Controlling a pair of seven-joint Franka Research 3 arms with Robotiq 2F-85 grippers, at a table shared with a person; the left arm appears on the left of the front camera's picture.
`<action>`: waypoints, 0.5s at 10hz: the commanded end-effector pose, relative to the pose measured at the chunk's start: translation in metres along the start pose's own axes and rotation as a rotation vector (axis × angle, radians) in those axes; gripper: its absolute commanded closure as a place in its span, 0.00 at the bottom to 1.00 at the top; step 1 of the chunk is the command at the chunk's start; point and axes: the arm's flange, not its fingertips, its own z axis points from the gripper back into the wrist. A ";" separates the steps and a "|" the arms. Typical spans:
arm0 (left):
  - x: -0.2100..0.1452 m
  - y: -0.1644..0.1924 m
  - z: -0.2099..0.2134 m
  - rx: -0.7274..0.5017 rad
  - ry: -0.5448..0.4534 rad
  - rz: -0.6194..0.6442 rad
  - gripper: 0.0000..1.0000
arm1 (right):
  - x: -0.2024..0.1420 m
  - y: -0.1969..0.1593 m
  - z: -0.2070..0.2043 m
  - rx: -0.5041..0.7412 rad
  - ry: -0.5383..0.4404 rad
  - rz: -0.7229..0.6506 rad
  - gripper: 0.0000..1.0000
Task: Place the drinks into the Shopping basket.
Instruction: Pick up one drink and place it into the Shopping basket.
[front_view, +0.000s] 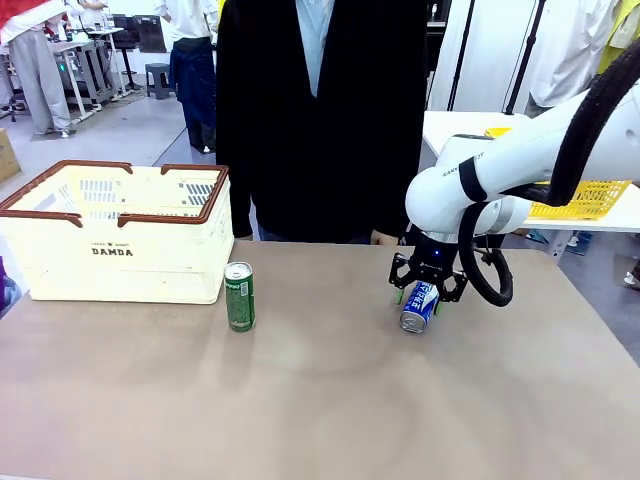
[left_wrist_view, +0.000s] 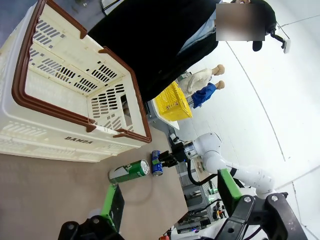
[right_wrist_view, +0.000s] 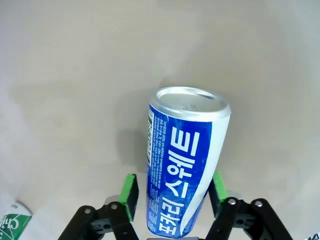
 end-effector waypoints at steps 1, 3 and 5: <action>0.000 -0.001 0.002 -0.005 0.006 0.006 0.00 | 0.002 0.009 0.002 -0.058 -0.033 -0.027 1.00; 0.000 -0.001 0.002 -0.005 0.006 0.006 0.00 | 0.003 0.006 0.001 -0.062 -0.028 -0.036 1.00; 0.000 -0.001 0.002 -0.005 0.006 0.006 0.00 | 0.003 0.004 0.001 -0.065 -0.019 -0.041 1.00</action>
